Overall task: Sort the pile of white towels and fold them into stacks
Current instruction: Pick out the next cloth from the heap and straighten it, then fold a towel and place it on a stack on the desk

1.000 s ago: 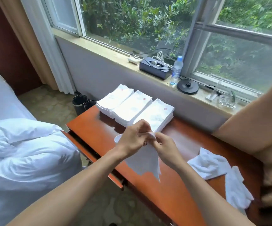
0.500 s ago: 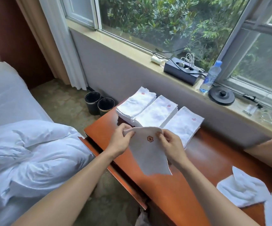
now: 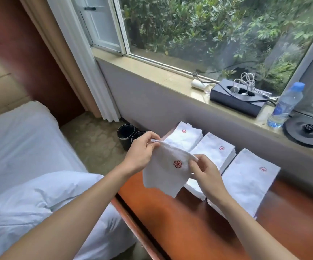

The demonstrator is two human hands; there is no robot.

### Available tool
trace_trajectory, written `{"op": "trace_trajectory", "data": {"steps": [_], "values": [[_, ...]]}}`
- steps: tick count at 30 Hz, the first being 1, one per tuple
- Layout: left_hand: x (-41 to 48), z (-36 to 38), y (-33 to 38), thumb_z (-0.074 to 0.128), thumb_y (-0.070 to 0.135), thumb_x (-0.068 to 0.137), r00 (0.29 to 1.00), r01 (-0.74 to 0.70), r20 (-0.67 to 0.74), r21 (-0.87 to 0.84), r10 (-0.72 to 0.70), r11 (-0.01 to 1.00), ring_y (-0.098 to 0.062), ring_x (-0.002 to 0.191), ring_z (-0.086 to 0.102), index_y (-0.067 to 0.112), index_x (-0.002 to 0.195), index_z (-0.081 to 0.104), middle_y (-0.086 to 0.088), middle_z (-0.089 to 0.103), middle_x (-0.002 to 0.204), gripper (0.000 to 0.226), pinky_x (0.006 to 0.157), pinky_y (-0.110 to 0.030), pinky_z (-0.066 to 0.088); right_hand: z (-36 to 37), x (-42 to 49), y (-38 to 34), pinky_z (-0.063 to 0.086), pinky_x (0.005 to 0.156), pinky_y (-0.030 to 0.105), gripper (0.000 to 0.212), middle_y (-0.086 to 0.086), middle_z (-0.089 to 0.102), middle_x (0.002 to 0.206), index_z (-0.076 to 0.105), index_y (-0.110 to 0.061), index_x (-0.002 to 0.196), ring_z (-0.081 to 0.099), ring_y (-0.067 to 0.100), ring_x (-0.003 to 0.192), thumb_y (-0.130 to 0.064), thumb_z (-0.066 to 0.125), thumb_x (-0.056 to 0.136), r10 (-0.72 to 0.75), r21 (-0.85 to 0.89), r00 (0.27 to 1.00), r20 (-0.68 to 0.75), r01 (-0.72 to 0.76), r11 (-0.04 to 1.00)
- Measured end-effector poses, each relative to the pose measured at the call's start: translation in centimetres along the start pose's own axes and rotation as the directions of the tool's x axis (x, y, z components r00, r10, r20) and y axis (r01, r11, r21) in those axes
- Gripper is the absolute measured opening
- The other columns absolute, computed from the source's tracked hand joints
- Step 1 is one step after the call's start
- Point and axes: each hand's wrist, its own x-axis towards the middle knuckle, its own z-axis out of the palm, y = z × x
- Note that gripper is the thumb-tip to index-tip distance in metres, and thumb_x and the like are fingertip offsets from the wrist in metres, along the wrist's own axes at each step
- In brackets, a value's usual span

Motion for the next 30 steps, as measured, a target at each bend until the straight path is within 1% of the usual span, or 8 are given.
{"op": "trace_trajectory", "data": {"steps": [5,11,14,17,22,24,27,30], "values": [[7.7,-1.6,-0.2,0.060,0.012,0.101,0.996,-0.041,0.079,0.054,0.037,0.998,-0.019,0.094,0.065,0.025,0.093,0.067,0.001,0.073,0.095,0.016,0.086,-0.030,0.048,1.8,6.0,-1.4,0.064,0.084,0.041,0.016,-0.019,0.060,0.070,0.061,-0.017,0.091,0.063,0.009,0.077,-0.020,0.055,0.106,0.042,0.037,0.998,-0.038,-0.041,0.998],[18.2,-0.4,-3.3,0.061,0.014,0.101,0.982,-0.124,0.149,0.033,0.118,0.992,-0.006,0.087,0.063,0.023,0.095,0.068,0.007,0.072,0.092,0.012,0.078,-0.018,0.045,2.6,14.4,-1.2,0.064,0.082,0.040,0.014,-0.001,0.060,0.083,0.058,-0.012,0.094,0.066,0.019,0.086,-0.021,0.054,0.105,0.088,0.008,0.982,-0.165,-0.088,0.996],[23.4,1.1,-5.4,0.062,0.015,0.101,0.965,-0.132,0.231,0.008,0.127,0.991,0.001,0.084,0.061,0.021,0.096,0.068,0.012,0.069,0.091,0.010,0.073,-0.012,0.042,3.3,17.9,0.0,0.061,0.088,0.051,0.014,0.008,0.064,0.090,0.060,-0.011,0.099,0.069,0.033,0.094,-0.023,0.054,0.105,0.128,-0.004,0.960,-0.250,-0.133,0.991],[27.8,3.1,-7.1,0.062,0.013,0.101,0.947,-0.136,0.289,-0.029,0.138,0.990,-0.003,0.088,0.062,0.021,0.096,0.068,0.010,0.069,0.094,0.011,0.077,-0.015,0.043,3.5,20.6,1.3,0.054,0.092,0.063,0.021,0.010,0.060,0.089,0.059,-0.008,0.101,0.062,0.044,0.102,-0.029,0.054,0.104,0.142,-0.055,0.934,-0.328,-0.169,0.984],[32.8,7.3,-8.7,0.061,0.012,0.100,0.919,-0.118,0.367,-0.083,0.141,0.990,-0.010,0.093,0.064,0.017,0.097,0.068,0.008,0.070,0.094,0.009,0.084,-0.024,0.047,2.8,24.1,3.2,0.054,0.091,0.062,0.023,0.009,0.060,0.087,0.059,-0.013,0.100,0.063,0.038,0.094,-0.034,0.054,0.106,0.162,-0.081,0.874,-0.457,-0.222,0.972],[34.1,8.8,-9.6,0.061,0.012,0.100,0.919,-0.080,0.378,-0.098,0.112,0.992,-0.011,0.093,0.064,0.017,0.097,0.068,0.005,0.071,0.096,0.009,0.085,-0.026,0.047,2.4,25.5,4.2,0.055,0.091,0.060,0.021,0.009,0.062,0.086,0.060,-0.014,0.100,0.063,0.033,0.089,-0.033,0.054,0.107,0.165,-0.085,0.854,-0.494,-0.236,0.968],[35.6,11.0,-11.2,0.061,0.012,0.099,0.924,-0.018,0.378,-0.102,0.055,0.995,-0.012,0.095,0.064,0.017,0.100,0.069,0.005,0.071,0.097,0.009,0.087,-0.029,0.048,1.8,27.9,5.8,0.057,0.082,0.045,0.017,-0.008,0.058,0.079,0.059,-0.016,0.097,0.055,0.011,0.075,-0.030,0.056,0.106,0.157,-0.115,0.828,-0.539,-0.257,0.960],[37.0,12.9,-12.7,0.060,0.010,0.099,0.920,-0.017,0.389,-0.106,0.057,0.994,-0.011,0.101,0.064,0.016,0.109,0.069,0.011,0.069,0.103,0.014,0.093,-0.029,0.050,1.3,30.1,7.7,0.042,0.068,0.029,0.017,-0.009,0.056,0.077,0.058,-0.012,0.098,0.047,0.002,0.065,-0.027,0.056,0.106,0.162,-0.141,0.808,-0.567,-0.289,0.947]]}}
